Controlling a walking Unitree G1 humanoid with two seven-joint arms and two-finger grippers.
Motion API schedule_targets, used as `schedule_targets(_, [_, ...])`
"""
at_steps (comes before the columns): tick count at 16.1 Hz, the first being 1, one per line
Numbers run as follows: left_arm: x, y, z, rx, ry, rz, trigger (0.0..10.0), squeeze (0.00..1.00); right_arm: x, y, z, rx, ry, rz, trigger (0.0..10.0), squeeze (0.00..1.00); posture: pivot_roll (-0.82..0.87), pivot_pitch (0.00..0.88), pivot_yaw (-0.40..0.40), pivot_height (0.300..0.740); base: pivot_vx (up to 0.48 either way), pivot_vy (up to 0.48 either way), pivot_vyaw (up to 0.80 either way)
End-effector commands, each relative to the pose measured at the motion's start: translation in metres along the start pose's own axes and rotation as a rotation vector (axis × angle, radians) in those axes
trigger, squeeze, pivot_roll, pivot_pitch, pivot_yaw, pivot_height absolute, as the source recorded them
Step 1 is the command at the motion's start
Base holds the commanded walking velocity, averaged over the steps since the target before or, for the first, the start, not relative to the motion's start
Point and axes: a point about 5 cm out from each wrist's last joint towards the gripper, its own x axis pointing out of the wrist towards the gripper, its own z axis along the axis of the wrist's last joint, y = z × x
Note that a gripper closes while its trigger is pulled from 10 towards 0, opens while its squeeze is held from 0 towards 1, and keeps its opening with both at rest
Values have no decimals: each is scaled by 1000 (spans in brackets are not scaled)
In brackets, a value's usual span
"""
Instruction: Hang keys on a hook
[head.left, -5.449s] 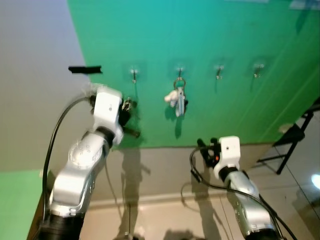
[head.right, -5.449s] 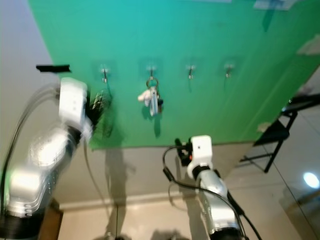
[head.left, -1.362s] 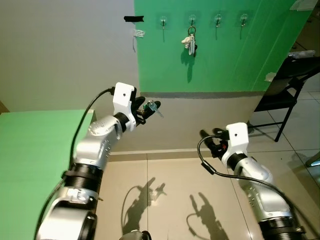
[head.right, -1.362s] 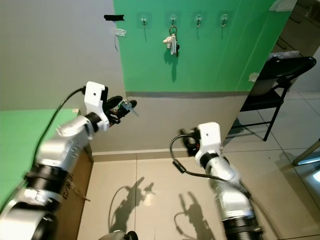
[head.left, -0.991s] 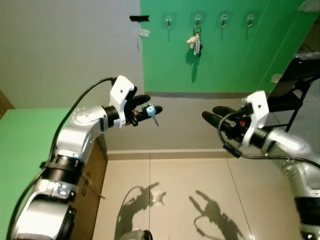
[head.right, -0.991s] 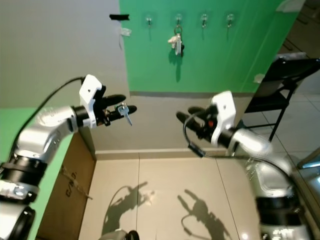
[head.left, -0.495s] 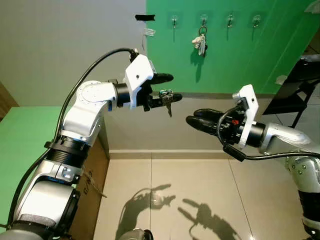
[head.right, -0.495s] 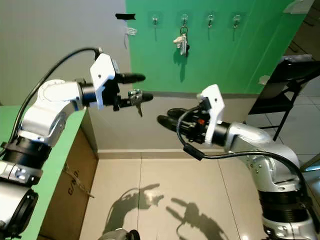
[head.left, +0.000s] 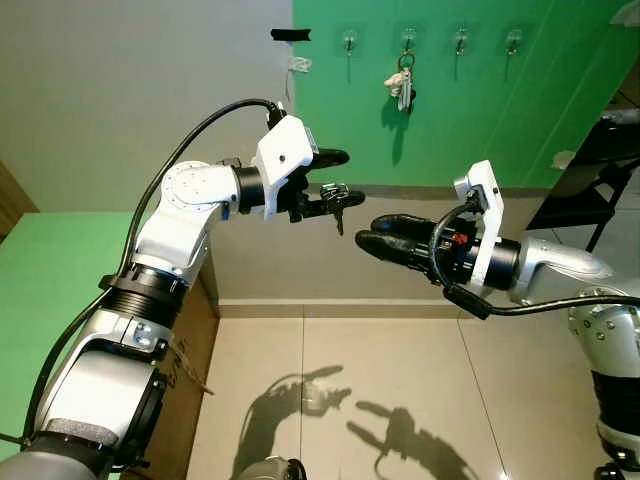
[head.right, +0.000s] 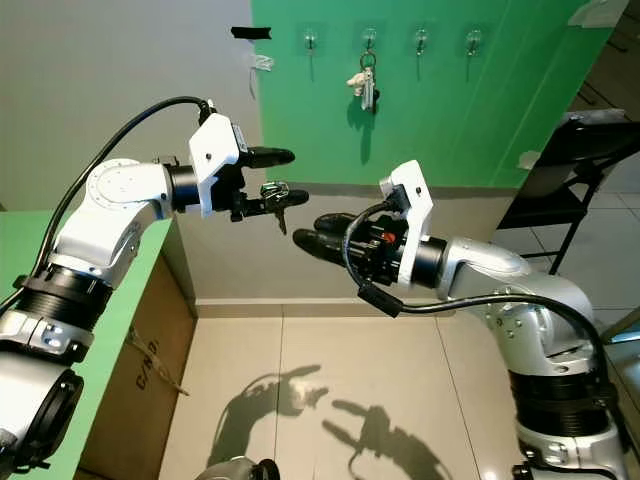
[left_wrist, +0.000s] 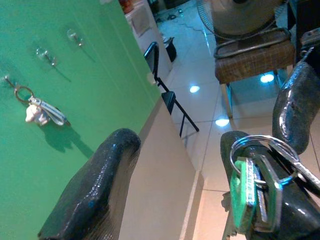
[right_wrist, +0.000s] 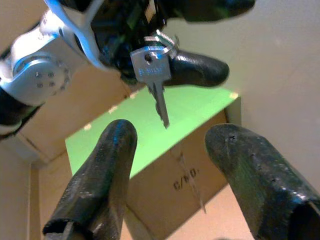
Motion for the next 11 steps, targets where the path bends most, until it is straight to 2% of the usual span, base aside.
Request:
schedule_targets(1, [1, 5, 9, 44, -12, -14, 10000, 0, 1, 7, 8, -45, 8, 30, 10000, 455, -141, 0, 20, 740, 0, 0, 0])
schedule_targets(2, [2, 6, 11, 47, -19, -9, 10000, 0, 1, 7, 8, -45, 11, 31, 10000, 0, -141, 0, 20, 740, 0, 0, 0])
schedule_targets(4, [3, 5, 16, 45, -67, -16, 10000, 0, 3, 7, 8, -45, 14, 30, 10000, 0, -144, 0, 28, 740, 0, 0, 0])
schedule_targets(6, [5, 6, 18, 56, -74, -12, 10000, 0, 6, 5, 11, -43, 10, 28, 10000, 0, -143, 0, 26, 740, 0, 0, 0])
schedule_targets(11, [11, -1, 28, 65, -127, -57, 10000, 0, 21, 4, 11, -47, 14, 23, 10000, 0, -143, 0, 27, 740, 0, 0, 0])
